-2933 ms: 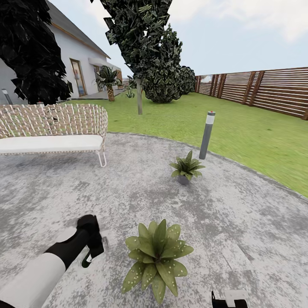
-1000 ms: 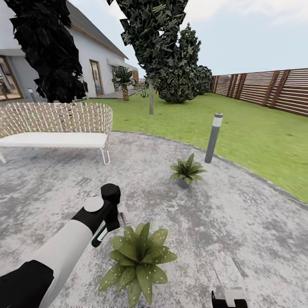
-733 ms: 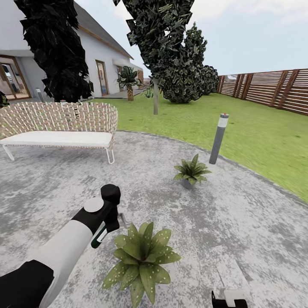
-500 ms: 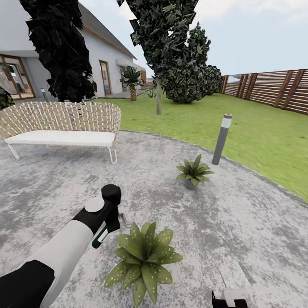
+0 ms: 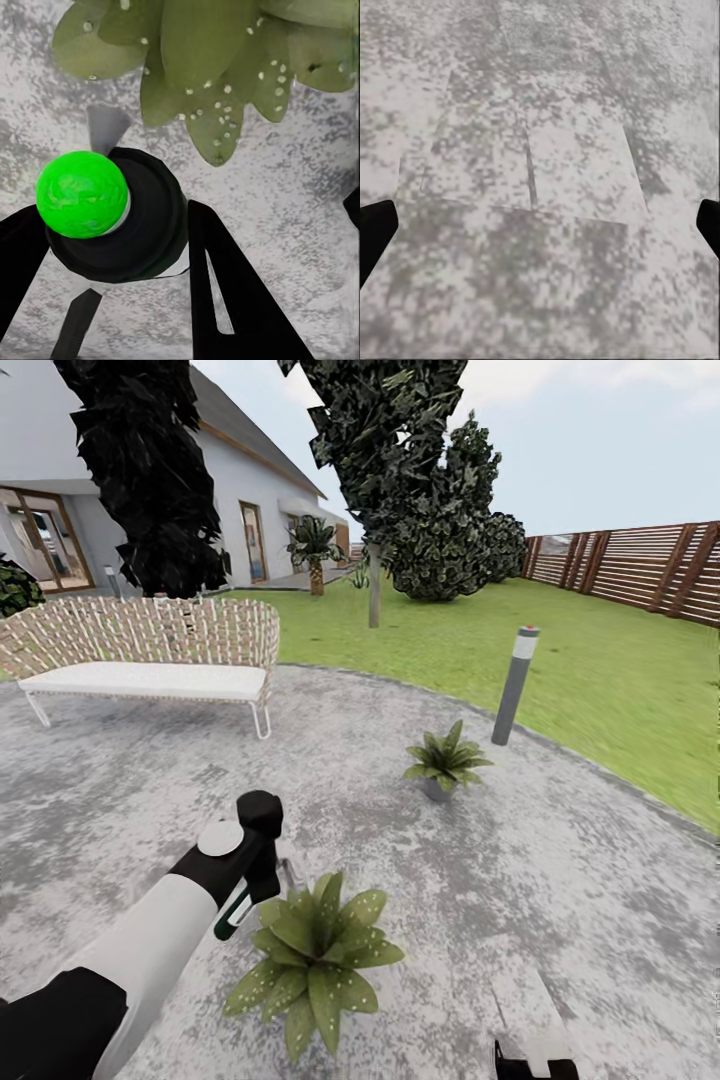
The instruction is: Pick up the pesticide atomizer in the garden and spray insectifuge to fully cover both potted plants in the garden.
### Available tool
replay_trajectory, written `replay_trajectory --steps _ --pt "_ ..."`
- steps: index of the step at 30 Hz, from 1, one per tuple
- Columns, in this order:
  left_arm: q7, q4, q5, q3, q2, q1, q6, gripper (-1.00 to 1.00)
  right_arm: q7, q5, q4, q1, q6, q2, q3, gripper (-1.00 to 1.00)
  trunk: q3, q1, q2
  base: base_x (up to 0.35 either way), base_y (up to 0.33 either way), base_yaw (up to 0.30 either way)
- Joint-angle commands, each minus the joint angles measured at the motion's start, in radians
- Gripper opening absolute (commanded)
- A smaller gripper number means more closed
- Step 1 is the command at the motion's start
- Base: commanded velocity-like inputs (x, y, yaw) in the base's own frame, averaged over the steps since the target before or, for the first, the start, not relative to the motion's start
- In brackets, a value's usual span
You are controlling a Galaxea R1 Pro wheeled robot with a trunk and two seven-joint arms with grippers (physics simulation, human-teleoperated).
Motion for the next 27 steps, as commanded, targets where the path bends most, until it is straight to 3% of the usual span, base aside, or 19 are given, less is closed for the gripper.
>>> replay_trajectory --steps 1,6,15,20,27 --pt "-0.010 0.000 -0.009 -0.001 0.002 0.000 0.010 -1.00 -0.003 0.010 0.001 -0.001 -0.003 0.000 -0.008 1.00 -0.001 -0.001 0.000 -0.263 -0.191 0.000" --pt "-0.010 0.002 -0.013 0.033 0.015 0.000 0.010 -1.00 -0.003 0.010 0.001 -0.001 -0.003 0.000 -0.007 1.00 -0.001 -0.001 0.000 -0.266 -0.104 0.116" --pt "-0.010 0.002 -0.016 0.064 0.062 0.000 0.009 -1.00 -0.003 0.010 0.001 -0.001 -0.003 0.000 -0.007 1.00 -0.001 -0.001 0.000 -0.026 -0.004 0.194" --pt "-0.010 0.002 -0.015 0.063 0.058 0.002 0.008 -1.00 -0.003 0.010 0.001 -0.001 -0.003 0.000 -0.007 1.00 -0.001 -0.001 0.000 0.000 0.000 0.033" --pt "-0.010 0.002 -0.012 0.063 0.052 0.002 0.009 -1.00 -0.003 0.011 0.001 -0.001 -0.003 0.001 -0.007 1.00 -0.001 -0.001 0.000 0.012 -0.008 0.226"
